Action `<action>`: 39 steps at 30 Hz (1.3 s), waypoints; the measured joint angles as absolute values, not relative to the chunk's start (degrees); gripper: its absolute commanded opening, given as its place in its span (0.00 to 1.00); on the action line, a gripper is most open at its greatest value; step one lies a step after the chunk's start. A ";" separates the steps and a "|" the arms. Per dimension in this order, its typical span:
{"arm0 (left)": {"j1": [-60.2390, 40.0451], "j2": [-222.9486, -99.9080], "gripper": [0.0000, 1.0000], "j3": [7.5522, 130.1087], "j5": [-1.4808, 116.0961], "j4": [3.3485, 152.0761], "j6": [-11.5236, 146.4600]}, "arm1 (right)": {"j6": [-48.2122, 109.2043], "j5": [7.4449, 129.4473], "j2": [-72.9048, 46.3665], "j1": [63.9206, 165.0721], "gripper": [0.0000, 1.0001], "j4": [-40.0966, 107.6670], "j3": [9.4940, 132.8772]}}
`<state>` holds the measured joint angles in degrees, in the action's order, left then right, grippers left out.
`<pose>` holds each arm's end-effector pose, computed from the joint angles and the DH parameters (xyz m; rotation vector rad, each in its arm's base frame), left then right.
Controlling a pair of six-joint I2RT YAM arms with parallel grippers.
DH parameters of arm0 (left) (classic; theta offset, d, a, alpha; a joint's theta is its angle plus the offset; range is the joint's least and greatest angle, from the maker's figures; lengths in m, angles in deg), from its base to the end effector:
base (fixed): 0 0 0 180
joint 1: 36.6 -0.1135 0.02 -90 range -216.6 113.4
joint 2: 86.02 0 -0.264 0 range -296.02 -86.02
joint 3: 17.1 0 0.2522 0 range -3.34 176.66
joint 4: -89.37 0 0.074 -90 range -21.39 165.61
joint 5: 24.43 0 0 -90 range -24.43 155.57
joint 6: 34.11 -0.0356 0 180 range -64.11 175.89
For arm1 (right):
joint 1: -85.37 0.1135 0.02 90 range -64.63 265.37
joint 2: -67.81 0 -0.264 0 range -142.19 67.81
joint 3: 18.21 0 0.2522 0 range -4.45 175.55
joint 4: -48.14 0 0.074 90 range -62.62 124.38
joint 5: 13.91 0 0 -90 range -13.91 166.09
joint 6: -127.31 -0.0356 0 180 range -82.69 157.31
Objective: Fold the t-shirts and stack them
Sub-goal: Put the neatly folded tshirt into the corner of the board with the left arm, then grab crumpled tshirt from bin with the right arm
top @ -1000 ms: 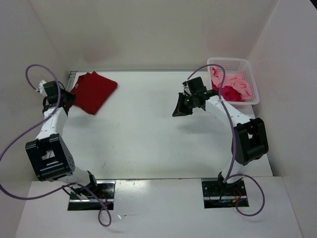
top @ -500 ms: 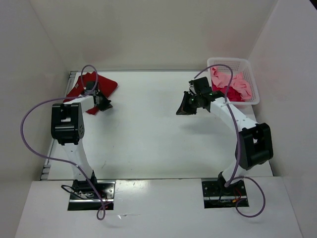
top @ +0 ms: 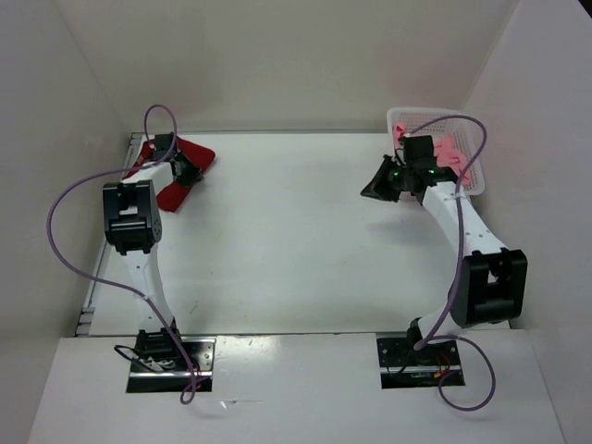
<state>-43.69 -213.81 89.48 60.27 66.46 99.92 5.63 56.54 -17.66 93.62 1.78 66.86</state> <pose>0.4921 0.0579 0.1547 -0.9833 2.1638 -0.4229 0.3199 0.0584 0.2966 0.3333 2.4303 0.7275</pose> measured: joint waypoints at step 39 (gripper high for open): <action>-16.30 -173.09 0.81 49.74 44.29 70.02 100.16 | 11.03 90.37 -51.14 76.88 0.58 1.43 102.79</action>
